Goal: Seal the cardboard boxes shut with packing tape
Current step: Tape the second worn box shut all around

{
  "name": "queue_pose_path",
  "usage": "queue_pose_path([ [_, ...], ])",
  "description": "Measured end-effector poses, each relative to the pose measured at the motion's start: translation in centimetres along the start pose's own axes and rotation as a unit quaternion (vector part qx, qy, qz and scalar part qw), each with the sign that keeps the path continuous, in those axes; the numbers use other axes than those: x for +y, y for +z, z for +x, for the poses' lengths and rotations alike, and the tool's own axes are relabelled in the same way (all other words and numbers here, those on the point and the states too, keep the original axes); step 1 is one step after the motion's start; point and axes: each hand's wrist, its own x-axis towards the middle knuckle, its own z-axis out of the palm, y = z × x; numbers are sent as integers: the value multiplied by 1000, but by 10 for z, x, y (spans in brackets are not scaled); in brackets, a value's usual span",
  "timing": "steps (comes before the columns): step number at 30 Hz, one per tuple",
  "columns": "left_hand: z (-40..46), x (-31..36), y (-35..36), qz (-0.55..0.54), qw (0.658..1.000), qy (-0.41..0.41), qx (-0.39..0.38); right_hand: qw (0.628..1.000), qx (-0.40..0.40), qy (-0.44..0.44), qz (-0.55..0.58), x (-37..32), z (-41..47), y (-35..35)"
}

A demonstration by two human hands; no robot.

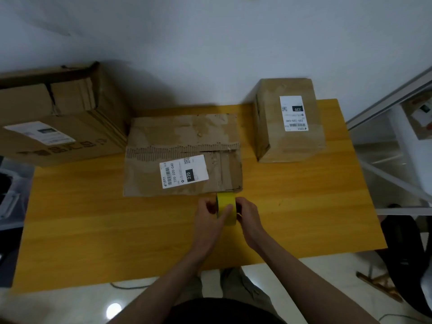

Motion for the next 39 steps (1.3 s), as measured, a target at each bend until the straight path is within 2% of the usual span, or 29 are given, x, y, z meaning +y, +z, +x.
queue_pose_path([
  [2, -2, 0, 9, -61, 995, -62, -49, 989, 46, -44, -135, 8, 16, 3],
  [5, 0, 1, 17, -99, 991, -52, -69, 937, 72, -123, -320, 18, 44, 3],
  [6, -1, -2, 19, -97, 992, -48, -62, 924, 73, -134, -351, 23, 55, 1],
  [9, -8, -10, 22, -81, 995, -42, -41, 922, 39, -146, -357, 31, 64, -5],
  [12, -10, -12, 22, -79, 995, -42, -39, 887, -19, -185, -422, 47, 59, -8],
  [15, -9, -8, 21, -93, 994, -47, -30, 890, -35, -154, -428, 47, 56, -2],
  [19, -10, -6, 20, -87, 994, -50, -45, 924, -41, -127, -358, 49, 55, -2],
  [20, -10, -6, 19, -91, 993, -52, -50, 918, -54, -140, -367, 52, 63, -6],
  [21, -9, -5, 17, -98, 992, -57, -56, 895, -69, -152, -414, 52, 71, -10],
  [23, -9, -3, 15, -121, 988, -65, -66, 872, -92, -126, -464, 45, 85, -21],
  [24, -8, -2, 14, -127, 987, -64, -69, 867, -65, -114, -480, 39, 88, -29],
  [26, -7, 2, 14, -129, 987, -59, -77, 892, 21, -119, -436, 16, 81, -50],
  [28, -6, 7, 15, -134, 986, -55, -83, 919, 107, -218, -309, -9, 58, -63],
  [29, -6, 7, 16, -139, 986, -51, -81, 914, 115, -290, -258, -21, 43, -63],
  [30, -7, 9, 17, -145, 985, -44, -79, 905, 86, -352, -224, -33, 34, -57],
  [32, -9, 10, 18, -154, 985, -31, -76, 884, -34, -413, -219, -57, 22, -35],
  [35, -13, 11, 19, -155, 985, -15, -76, 865, -174, -393, -259, -68, 28, -10],
  [37, -14, 10, 19, -145, 986, -14, -77, 859, -215, -382, -266, -57, 40, -7],
  [39, -14, 7, 20, -141, 987, -11, -74, 857, -219, -381, -270, -41, 52, -9],
])
